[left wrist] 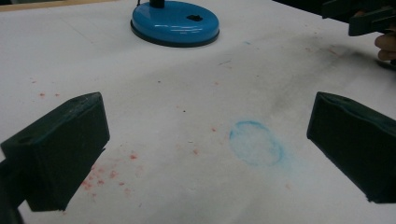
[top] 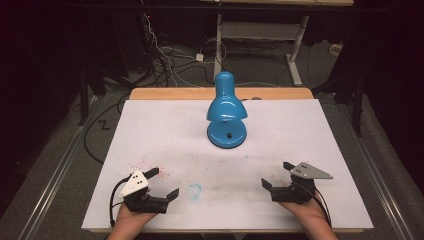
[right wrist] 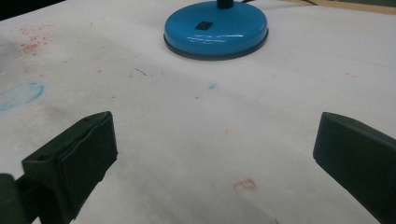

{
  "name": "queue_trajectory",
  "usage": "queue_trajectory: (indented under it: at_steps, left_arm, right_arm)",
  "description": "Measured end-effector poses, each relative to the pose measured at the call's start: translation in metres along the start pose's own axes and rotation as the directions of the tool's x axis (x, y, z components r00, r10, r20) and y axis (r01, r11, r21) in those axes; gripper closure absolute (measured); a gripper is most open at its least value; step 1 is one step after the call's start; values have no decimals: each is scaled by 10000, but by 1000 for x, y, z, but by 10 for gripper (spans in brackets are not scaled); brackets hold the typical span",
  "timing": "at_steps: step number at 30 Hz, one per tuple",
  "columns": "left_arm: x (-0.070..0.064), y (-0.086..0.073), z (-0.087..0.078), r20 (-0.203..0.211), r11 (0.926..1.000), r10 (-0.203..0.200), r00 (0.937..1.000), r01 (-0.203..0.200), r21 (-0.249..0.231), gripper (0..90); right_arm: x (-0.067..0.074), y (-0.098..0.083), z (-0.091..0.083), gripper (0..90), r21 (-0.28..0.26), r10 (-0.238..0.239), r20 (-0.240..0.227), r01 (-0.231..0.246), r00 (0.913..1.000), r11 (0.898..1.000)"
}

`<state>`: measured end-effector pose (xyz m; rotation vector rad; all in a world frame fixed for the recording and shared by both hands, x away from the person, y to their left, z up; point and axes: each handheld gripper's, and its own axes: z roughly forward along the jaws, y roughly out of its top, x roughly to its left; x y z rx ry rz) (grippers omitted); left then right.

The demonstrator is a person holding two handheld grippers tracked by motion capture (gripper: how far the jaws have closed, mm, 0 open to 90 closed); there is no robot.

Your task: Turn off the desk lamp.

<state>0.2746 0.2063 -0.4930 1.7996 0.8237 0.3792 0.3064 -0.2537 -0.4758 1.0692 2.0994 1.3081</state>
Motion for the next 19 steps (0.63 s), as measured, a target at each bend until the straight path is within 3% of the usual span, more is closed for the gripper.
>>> queue_trajectory:
  at_steps: [9,19]
  left_arm:
    - [0,-1,-2,-63,9997,49,10000,-48,219,0]
    - [-2,-2,1,-202,9987,73,9998,-62,500,0]
  right_arm:
    - [-2,-19,-35,2,-634,-133,410,159,9991,9979]
    - [-2,-20,-21,2,-534,-503,353,521,9981,9972]
